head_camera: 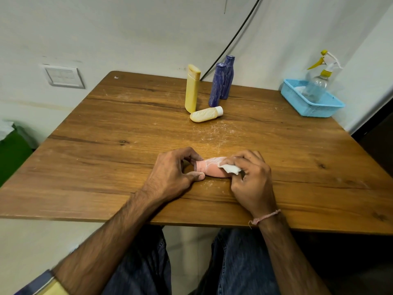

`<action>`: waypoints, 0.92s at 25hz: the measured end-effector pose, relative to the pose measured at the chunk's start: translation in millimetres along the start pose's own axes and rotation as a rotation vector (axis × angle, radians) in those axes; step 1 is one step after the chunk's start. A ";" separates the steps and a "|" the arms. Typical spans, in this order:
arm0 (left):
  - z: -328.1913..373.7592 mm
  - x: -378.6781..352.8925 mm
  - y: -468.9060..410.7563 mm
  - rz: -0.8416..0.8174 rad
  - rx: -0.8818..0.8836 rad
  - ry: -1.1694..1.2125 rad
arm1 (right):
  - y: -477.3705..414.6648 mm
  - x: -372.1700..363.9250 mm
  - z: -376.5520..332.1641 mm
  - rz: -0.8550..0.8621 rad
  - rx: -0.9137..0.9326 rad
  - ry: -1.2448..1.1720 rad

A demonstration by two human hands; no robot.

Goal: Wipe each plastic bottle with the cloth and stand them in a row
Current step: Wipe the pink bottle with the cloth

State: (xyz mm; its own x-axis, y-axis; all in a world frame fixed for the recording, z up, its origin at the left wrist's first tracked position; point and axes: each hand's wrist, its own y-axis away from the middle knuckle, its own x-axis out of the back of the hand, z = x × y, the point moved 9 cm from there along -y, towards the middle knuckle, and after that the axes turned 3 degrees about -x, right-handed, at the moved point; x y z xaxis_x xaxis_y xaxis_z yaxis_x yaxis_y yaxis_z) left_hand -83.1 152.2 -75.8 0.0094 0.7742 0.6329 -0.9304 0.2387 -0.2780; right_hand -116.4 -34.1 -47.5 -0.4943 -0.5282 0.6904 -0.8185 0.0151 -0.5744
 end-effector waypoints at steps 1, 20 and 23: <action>0.0 0.2 -0.1 -0.003 -0.003 -0.008 | -0.8 2.0 3.2 0.023 -0.023 0.010; 2.3 -0.6 -0.9 -0.008 -0.039 -0.007 | -5.0 -6.6 -5.4 -0.013 -0.038 0.029; 2.3 -1.5 -0.7 -0.007 -0.033 -0.011 | -2.4 -5.2 -9.9 -0.020 0.058 -0.004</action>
State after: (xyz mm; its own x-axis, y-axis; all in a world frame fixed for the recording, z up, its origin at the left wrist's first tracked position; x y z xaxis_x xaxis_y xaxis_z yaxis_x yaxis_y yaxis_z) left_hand -83.3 149.6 -74.9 0.0118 0.7663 0.6424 -0.9178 0.2633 -0.2972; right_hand -114.8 -23.0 -45.4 -0.4766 -0.5310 0.7006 -0.8098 -0.0450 -0.5850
